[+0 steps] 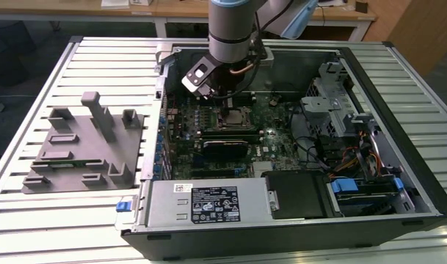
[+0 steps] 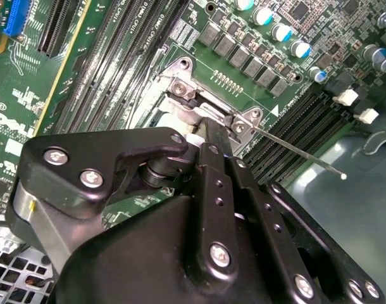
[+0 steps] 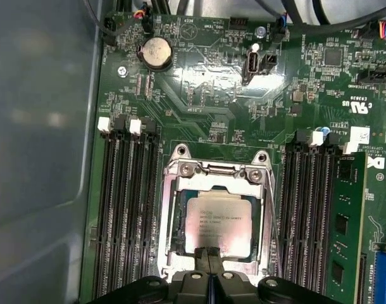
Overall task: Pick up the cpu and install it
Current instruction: 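Close the cpu cover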
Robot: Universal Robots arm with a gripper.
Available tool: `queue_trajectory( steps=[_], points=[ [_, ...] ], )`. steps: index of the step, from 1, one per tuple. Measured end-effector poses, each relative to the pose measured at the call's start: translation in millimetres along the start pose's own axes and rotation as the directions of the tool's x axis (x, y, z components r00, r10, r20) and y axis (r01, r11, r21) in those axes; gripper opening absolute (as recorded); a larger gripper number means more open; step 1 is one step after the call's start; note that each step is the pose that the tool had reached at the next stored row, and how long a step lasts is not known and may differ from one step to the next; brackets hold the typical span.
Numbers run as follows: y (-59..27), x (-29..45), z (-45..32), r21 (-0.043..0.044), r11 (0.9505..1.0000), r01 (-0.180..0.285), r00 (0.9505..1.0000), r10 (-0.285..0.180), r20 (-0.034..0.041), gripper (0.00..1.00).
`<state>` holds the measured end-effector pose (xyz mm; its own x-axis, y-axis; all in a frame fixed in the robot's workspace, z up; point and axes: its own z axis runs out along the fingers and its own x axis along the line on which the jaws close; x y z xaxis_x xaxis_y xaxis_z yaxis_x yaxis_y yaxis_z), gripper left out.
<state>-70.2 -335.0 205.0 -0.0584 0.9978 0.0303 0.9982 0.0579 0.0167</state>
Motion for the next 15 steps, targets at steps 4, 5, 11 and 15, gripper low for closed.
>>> queue_trajectory(
  steps=[4,5,11,15],
  points=[
    [-0.1,-0.1,3.2,0.0000,1.0000,0.000,1.0000,0.000,-0.0001,0.11],
    [-0.1,-0.1,4.0,-0.0001,1.0000,0.000,1.0000,0.000,-0.0001,0.11],
    [2.9,-0.3,5.0,0.0004,1.0000,0.000,1.0000,0.000,0.0000,0.11],
    [8.9,-0.7,5.1,0.0009,1.0000,0.000,1.0000,0.000,-0.0001,0.11]
  ],
)
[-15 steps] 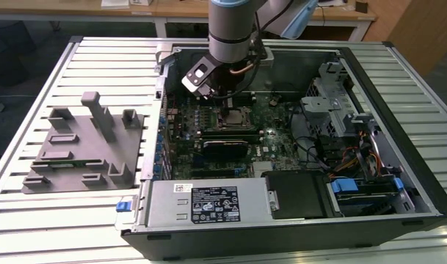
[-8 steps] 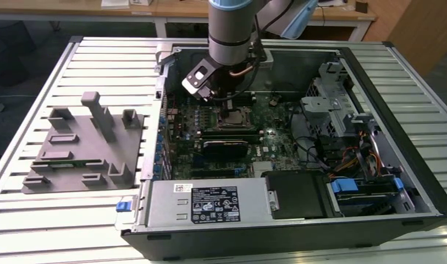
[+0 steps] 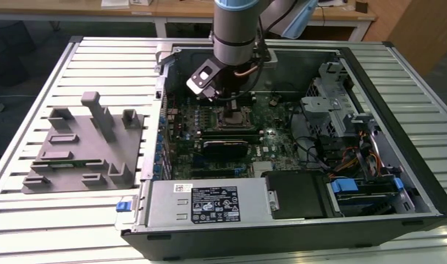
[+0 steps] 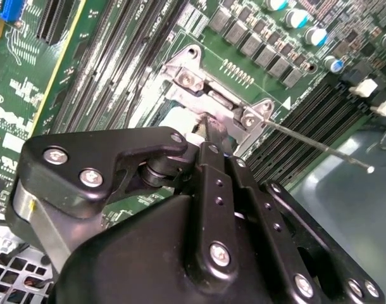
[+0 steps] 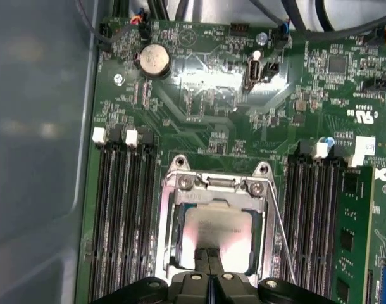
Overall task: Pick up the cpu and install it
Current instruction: 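Close the cpu cover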
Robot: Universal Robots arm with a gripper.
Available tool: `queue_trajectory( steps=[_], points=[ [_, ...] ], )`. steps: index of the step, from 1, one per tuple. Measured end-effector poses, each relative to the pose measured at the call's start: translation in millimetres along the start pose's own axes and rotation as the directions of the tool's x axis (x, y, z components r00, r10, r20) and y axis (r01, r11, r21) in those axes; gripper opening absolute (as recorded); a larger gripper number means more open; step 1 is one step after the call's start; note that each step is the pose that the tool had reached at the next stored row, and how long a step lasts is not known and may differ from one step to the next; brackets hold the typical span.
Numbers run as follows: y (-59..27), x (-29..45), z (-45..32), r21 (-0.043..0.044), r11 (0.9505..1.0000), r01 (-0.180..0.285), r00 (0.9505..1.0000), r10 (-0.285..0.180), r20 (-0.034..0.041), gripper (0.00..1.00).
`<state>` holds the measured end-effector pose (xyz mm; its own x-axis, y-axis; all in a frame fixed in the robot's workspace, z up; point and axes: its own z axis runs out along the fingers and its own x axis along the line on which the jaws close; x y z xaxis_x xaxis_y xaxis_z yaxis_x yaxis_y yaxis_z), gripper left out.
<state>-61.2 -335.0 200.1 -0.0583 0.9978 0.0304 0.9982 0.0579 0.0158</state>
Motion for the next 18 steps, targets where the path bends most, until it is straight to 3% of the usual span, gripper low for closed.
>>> queue_trajectory(
  steps=[3,8,18],
  points=[
    [0.2,0.1,-2.1,0.0000,1.0000,0.000,1.0000,0.000,0.0001,0.11],
    [0.4,0.5,-14.7,0.0000,1.0000,0.000,1.0000,0.000,0.0000,0.11],
    [6.0,-0.5,-14.7,0.0000,1.0000,0.000,1.0000,0.000,0.0005,0.11]
  ],
)
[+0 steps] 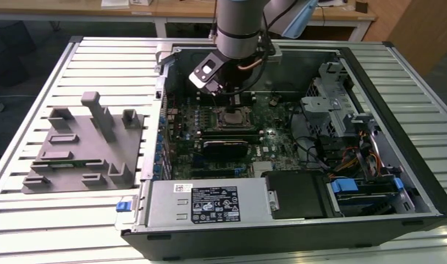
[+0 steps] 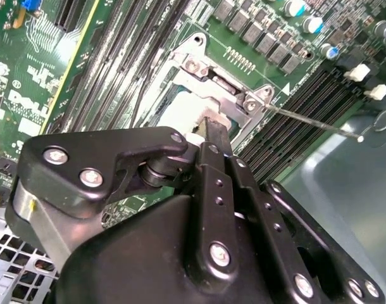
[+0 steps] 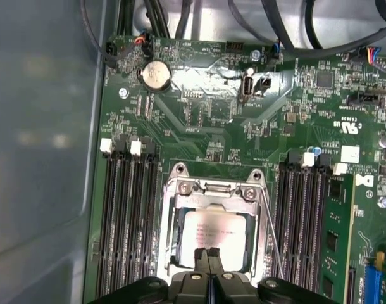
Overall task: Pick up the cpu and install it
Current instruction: 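Close the cpu cover, then install the first cpu locking lever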
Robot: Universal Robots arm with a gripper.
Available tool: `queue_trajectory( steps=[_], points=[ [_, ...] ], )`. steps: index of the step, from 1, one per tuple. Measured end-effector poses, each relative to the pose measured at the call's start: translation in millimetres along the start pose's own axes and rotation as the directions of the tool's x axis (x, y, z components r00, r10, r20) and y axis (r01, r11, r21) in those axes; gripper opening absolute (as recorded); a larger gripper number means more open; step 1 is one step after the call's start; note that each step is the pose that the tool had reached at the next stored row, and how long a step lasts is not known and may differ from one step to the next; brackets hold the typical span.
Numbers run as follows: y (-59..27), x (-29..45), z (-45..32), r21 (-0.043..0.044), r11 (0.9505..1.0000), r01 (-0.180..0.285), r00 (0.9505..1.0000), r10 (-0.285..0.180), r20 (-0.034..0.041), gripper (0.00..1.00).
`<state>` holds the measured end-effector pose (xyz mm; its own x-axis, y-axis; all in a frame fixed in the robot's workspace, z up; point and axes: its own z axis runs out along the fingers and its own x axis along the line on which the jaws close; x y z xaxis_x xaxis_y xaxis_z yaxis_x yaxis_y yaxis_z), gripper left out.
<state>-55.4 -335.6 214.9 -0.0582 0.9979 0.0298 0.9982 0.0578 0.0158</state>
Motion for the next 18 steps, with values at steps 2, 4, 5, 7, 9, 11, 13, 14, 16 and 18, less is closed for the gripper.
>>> queue_trajectory(
  steps=[2,4,5,7,9,11,13,14,16,18],
  points=[
    [2.0,-0.2,0.1,0.0000,1.0000,0.000,1.0000,0.000,0.0000,0.11],
    [2.8,-0.2,0.2,0.0000,1.0000,0.000,1.0000,0.000,0.0000,0.11],
    [3.1,-0.2,0.2,0.0000,1.0000,0.000,1.0000,0.000,0.0000,0.11],
    [3.4,-0.2,0.2,0.0000,1.0000,0.000,1.0000,0.000,0.0000,0.11],
    [3.5,-0.2,0.2,-0.0001,1.0000,0.000,1.0000,0.000,0.0000,0.11],
    [3.6,-0.3,0.2,0.0000,1.0000,0.000,1.0000,0.000,0.0000,0.11],
    [3.6,-0.2,-0.5,0.0002,1.0000,0.000,1.0000,0.000,0.0003,0.11],
    [3.6,-0.2,-1.4,0.0001,1.0000,0.000,1.0000,0.000,0.0002,0.11],
    [3.6,-0.1,-4.6,-0.0001,1.0000,0.000,1.0000,0.000,0.0000,0.11],
    [3.7,0.0,-9.3,0.0000,1.0000,0.000,1.0000,0.000,0.0001,0.11]
  ],
)
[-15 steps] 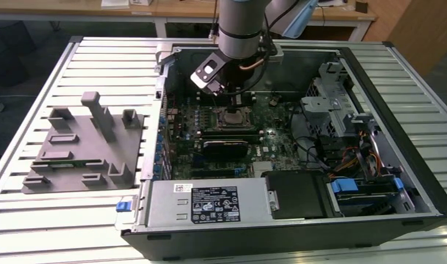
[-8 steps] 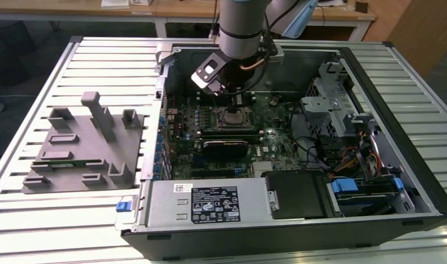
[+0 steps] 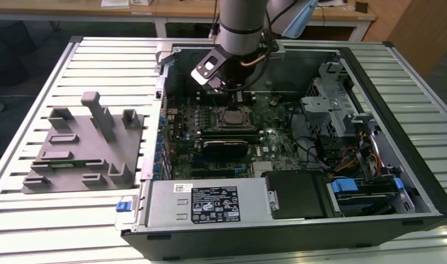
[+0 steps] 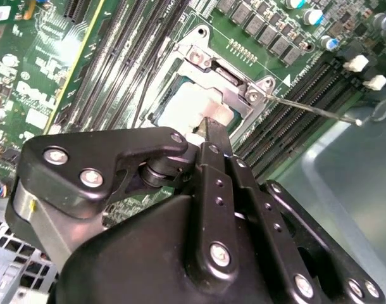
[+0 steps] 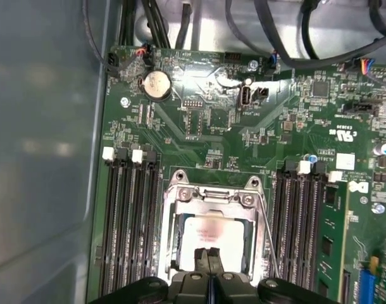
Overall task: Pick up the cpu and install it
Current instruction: 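Install the first cpu locking lever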
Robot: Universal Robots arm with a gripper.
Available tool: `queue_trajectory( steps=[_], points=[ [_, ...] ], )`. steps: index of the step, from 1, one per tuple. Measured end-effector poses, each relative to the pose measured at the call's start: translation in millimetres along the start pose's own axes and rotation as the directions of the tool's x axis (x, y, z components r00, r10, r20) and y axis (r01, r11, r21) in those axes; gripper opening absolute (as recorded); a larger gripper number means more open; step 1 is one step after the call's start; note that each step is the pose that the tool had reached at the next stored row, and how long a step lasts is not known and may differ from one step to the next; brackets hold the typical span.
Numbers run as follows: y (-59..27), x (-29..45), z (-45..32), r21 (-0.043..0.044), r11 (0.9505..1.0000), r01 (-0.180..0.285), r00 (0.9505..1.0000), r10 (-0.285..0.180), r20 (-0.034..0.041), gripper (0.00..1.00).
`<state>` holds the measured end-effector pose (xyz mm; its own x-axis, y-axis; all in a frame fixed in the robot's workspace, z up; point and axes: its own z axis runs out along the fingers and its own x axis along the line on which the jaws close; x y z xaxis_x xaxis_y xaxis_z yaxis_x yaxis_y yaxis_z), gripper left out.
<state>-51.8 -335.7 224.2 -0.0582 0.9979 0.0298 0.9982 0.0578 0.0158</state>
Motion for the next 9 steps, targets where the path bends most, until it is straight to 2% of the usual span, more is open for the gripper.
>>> queue_trajectory(
  steps=[9],
  points=[
    [0.4,0.7,-24.0,0.0000,1.0000,0.000,1.0000,0.000,0.0000,0.11]
  ],
)
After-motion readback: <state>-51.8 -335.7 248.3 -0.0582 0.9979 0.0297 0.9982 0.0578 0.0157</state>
